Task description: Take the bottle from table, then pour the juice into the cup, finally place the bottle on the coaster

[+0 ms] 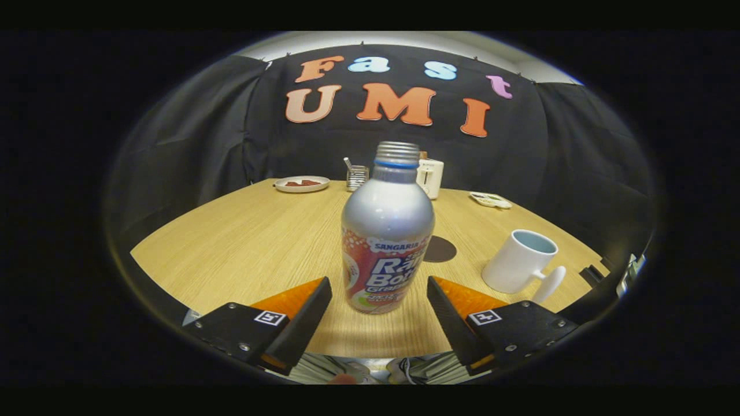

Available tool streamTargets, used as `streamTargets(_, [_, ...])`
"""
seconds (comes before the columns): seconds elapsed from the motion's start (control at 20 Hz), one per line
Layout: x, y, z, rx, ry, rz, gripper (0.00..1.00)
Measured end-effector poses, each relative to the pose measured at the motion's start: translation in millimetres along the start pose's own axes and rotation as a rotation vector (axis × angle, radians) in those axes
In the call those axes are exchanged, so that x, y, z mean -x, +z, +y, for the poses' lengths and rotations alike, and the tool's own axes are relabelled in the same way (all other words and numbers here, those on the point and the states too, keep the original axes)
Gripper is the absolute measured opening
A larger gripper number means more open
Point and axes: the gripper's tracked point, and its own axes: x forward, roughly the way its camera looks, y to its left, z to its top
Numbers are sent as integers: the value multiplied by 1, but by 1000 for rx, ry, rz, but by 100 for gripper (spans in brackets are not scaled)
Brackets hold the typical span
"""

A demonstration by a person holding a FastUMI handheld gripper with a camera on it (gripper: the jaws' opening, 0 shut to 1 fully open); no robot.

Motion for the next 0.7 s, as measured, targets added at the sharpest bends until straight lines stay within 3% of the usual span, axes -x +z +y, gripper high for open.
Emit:
streamTargets(0.5, [-26, -8, -2, -2, -12, 25, 97])
streamTargets(0.7, [-28, -9, 3, -82, 34, 15, 78])
